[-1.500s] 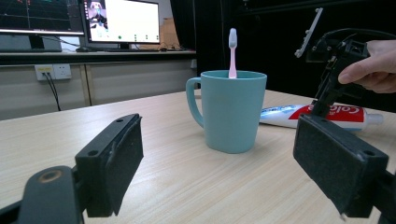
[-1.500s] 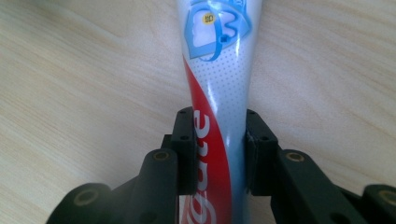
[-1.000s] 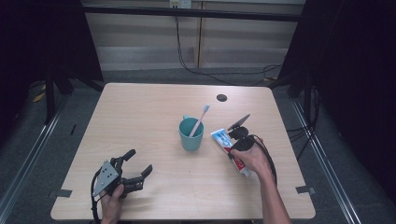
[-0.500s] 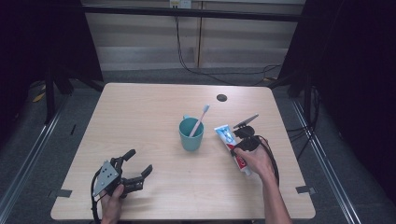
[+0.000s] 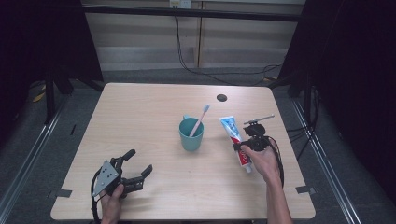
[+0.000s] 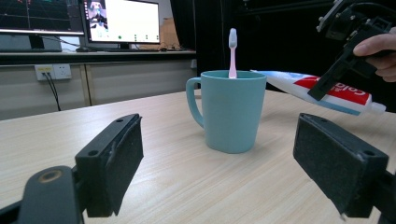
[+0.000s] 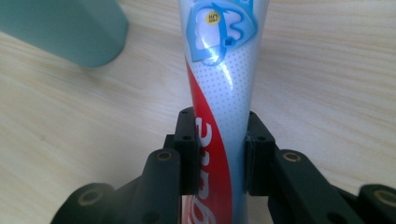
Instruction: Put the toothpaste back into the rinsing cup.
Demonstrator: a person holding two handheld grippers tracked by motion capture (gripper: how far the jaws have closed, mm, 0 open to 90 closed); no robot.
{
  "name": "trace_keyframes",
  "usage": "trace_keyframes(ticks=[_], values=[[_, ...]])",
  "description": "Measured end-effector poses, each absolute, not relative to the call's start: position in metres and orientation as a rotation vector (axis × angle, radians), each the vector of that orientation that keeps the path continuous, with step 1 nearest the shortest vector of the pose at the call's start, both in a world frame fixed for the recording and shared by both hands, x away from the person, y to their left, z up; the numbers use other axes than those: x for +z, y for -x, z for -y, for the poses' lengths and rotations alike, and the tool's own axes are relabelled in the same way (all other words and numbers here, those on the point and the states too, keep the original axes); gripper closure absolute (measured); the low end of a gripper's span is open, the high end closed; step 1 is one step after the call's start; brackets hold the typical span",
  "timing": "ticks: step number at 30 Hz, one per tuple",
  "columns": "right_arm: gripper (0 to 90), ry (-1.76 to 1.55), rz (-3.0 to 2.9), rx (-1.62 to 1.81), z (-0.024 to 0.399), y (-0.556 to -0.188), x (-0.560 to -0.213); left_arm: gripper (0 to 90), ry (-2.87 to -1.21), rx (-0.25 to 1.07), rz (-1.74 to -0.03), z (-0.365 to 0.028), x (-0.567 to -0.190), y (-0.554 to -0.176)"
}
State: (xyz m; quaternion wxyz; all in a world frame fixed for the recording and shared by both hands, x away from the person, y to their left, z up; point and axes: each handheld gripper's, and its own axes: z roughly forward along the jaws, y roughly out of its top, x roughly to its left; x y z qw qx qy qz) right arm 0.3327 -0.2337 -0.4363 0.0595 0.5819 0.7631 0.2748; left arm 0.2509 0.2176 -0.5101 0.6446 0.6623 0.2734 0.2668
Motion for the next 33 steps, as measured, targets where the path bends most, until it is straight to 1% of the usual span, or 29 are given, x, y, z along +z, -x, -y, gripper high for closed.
trace_keyframes(ticks=[16, 33], values=[[72.0, -1.632, -2.159, 1.049, 0.23, -0.318, -0.416, 15.5, -1.501, 0.607, -0.627, -0.217, -0.51, -0.251], [71.9, -1.516, -1.967, 1.274, 0.234, -0.309, -0.403, 15.4, -1.506, 0.609, -0.625, -0.218, -0.51, -0.251]])
